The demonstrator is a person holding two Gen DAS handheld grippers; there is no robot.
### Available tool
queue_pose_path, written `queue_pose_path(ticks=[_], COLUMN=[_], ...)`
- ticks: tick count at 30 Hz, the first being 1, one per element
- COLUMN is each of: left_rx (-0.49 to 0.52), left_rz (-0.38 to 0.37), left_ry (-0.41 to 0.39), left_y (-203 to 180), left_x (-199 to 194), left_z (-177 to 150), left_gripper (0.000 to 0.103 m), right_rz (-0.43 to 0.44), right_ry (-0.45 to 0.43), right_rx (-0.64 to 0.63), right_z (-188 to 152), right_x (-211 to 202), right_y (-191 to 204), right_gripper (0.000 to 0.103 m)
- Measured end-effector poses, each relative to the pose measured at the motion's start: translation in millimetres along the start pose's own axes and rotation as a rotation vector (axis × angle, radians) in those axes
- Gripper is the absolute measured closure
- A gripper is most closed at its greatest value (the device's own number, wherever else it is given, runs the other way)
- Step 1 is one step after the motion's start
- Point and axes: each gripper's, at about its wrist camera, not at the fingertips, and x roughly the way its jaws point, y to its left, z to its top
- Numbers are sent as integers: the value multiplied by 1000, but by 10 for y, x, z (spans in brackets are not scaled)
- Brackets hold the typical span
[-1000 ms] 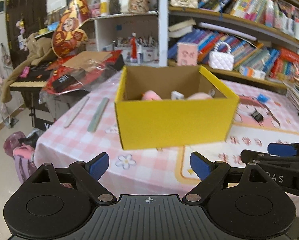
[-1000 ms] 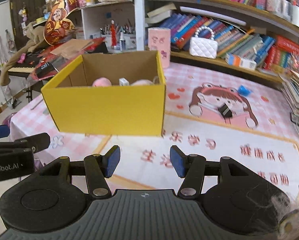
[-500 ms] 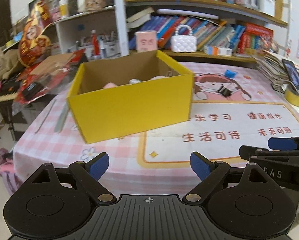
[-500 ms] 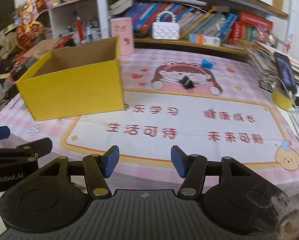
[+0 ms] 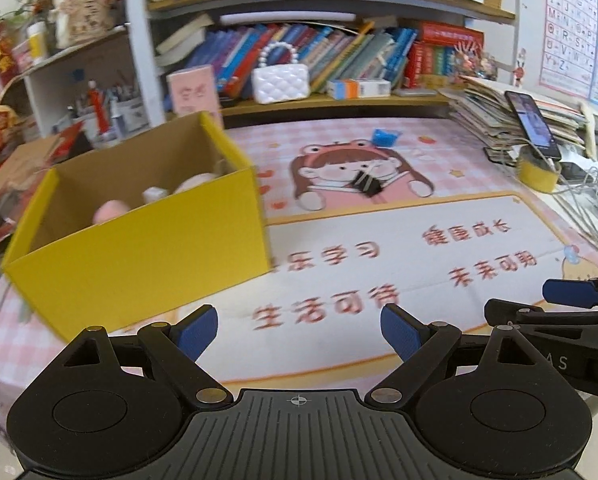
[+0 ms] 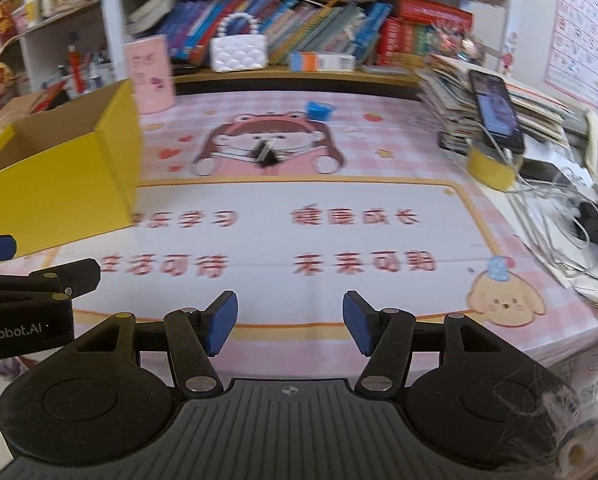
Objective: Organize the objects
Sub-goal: 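Withdraw both grippers from the box toward the binder clip and blue item, then grasp the black binder clip with the left gripper while the right gripper grasps the blue wrapped item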
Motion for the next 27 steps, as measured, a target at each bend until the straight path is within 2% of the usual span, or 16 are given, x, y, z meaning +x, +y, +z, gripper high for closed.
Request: queue_pose_path(ticks=[5, 12, 27], left_rx=[23, 17, -42], left_rz=[-14, -13, 91], left_ry=[13, 43, 12], left_y=[-214, -470, -780], left_x=[195, 500, 992], left_z=[176, 389, 931], left_gripper=[12, 12, 13], right_rz=[-16, 8, 91], right_ry=[20, 49, 27], right_rx=[23, 13, -9], right_z=[135, 371, 982], right_x=[176, 481, 1041], right_y=[-265, -531, -983], right_gripper=[47, 47, 47])
